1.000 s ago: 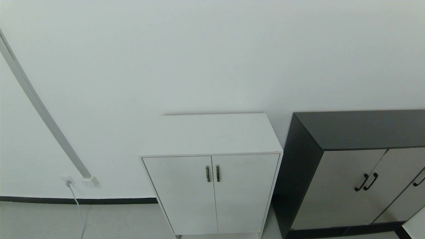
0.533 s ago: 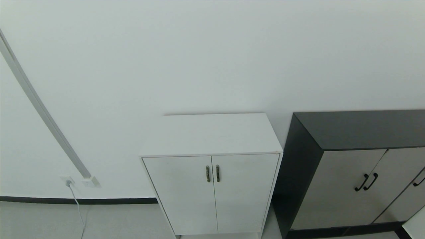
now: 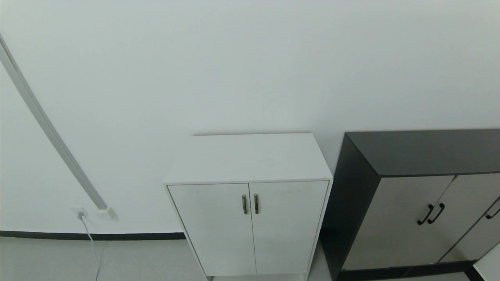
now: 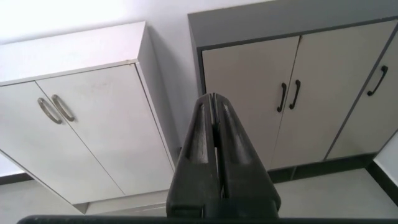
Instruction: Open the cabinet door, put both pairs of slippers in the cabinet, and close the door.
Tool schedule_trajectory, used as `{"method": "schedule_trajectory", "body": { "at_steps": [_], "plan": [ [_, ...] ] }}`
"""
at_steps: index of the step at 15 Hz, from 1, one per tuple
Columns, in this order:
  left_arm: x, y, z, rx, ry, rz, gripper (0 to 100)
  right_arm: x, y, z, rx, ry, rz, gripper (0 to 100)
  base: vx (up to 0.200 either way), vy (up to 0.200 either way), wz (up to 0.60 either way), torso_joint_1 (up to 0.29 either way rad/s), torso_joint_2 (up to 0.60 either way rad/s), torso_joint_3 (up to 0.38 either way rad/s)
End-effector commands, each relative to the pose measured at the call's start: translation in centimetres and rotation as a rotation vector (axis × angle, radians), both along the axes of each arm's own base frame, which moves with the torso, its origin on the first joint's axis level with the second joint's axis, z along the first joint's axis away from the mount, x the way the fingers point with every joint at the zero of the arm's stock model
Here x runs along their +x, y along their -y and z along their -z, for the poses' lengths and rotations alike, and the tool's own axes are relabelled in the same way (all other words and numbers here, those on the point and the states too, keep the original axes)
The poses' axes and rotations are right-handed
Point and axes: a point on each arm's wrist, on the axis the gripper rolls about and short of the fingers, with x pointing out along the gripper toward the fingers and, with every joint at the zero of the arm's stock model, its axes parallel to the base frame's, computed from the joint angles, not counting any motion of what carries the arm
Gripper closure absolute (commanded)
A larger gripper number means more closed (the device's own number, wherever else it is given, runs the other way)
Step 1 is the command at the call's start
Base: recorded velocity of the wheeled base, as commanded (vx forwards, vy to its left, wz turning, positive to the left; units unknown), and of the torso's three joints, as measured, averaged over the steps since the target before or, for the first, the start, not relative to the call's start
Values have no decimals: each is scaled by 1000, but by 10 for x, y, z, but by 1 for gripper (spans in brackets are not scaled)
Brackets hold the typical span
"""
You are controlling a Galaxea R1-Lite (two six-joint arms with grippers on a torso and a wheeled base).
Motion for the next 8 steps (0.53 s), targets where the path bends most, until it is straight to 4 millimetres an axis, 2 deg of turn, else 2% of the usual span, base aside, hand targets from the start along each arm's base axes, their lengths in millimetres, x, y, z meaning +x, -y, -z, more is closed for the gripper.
{"method": "schedule_trajectory", "body": {
  "at_steps": [1,8],
  "plan": [
    [0,0,0,-1,-1,-3,100,0,0,0,2,-2,-2,100,0,0,0,0,0,0],
    [0,0,0,-1,-1,-1,100,0,0,0,0,-2,0,100,0,0,0,0,0,0]
  ]
}}
